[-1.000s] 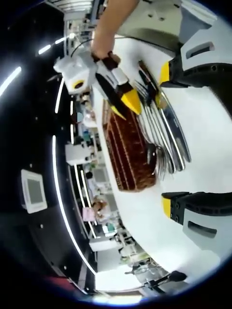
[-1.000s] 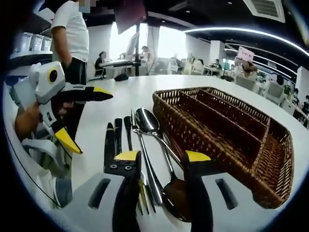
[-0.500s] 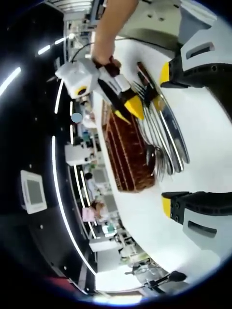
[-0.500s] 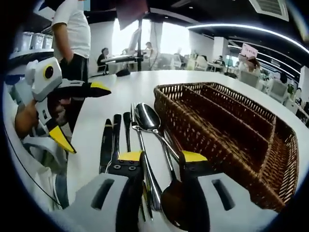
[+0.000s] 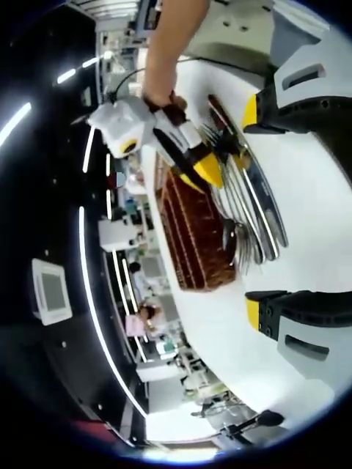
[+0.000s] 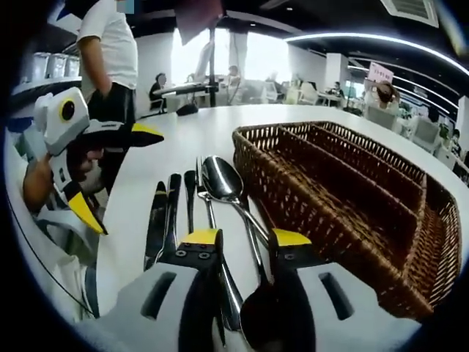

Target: Arrange the knives, forks, and spoons in their matching storage slots by inserting each utensil handle-first until every utensil is classified and aligned in the correct compartment

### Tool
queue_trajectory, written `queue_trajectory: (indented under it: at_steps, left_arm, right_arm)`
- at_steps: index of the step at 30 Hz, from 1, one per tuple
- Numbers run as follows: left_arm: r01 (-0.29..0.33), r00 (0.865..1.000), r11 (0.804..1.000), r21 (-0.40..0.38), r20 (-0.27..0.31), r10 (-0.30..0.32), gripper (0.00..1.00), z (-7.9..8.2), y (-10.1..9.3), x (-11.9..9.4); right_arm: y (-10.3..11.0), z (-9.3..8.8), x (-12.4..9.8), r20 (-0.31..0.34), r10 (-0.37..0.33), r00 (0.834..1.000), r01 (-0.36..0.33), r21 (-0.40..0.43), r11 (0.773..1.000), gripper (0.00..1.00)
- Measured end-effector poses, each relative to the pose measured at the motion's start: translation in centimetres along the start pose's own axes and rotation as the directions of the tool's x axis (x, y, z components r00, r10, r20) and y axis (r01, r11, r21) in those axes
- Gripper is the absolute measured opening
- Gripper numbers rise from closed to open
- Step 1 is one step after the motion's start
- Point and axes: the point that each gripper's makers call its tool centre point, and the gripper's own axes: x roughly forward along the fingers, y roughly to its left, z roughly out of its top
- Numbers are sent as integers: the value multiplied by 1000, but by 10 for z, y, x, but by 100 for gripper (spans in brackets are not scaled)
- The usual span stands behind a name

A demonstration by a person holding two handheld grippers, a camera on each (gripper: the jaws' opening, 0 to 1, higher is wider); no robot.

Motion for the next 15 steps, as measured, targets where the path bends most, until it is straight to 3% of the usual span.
queue_trajectory:
  at_steps: [15]
  left_arm:
    - [6, 1000, 1000, 15, -12, -5, 88, -1, -1, 0]
  right_arm:
    - [-6, 6, 12, -1, 37, 999, -37, 44, 998, 19]
